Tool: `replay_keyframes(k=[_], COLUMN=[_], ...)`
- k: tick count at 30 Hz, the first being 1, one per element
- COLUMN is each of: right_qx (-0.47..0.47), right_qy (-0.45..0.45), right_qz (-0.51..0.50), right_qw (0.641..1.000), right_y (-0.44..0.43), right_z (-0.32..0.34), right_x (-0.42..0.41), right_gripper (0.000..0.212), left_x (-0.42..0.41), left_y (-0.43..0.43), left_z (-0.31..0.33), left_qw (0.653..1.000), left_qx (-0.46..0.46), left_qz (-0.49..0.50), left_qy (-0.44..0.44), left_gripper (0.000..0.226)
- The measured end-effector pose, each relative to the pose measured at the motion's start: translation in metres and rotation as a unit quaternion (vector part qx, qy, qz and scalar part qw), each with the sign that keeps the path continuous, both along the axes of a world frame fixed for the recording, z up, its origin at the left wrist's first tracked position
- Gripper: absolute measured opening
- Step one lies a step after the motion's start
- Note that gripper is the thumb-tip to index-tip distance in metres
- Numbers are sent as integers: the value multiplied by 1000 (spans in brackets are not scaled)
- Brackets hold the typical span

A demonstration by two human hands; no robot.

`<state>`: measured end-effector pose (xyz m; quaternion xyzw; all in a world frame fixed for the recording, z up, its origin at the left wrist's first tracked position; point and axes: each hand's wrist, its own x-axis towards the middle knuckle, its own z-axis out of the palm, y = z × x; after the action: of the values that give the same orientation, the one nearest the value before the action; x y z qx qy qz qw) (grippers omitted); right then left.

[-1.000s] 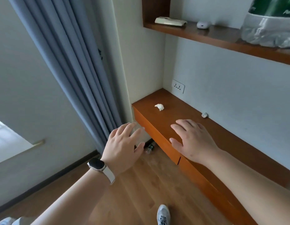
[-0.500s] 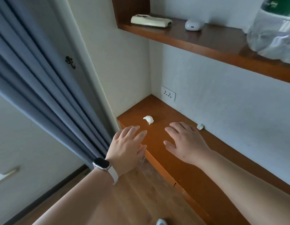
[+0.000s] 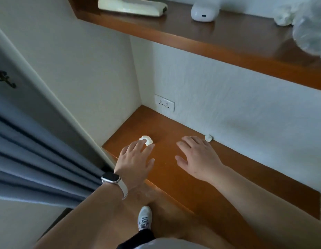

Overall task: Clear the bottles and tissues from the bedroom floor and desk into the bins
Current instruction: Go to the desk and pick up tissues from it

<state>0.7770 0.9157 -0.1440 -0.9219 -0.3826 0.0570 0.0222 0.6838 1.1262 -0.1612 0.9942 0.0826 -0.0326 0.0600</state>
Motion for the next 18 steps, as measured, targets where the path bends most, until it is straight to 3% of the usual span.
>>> replay_keyframes(k=[13,18], right_qx=[-101,-108], right_qy=[-1,7], right_qz=[-107,-188], right_qw=[989,976], right_y=[36,28], right_z=[-68,-105], right_x=[37,57], right_gripper=[52,50], left_x=[88,113], left_y=[80,98], left_z=[-80,-116], left_qw=[995,994], left_qx=[-14,-48], left_qz=[-92,-68], left_qy=[33,70], left_gripper=[45,48])
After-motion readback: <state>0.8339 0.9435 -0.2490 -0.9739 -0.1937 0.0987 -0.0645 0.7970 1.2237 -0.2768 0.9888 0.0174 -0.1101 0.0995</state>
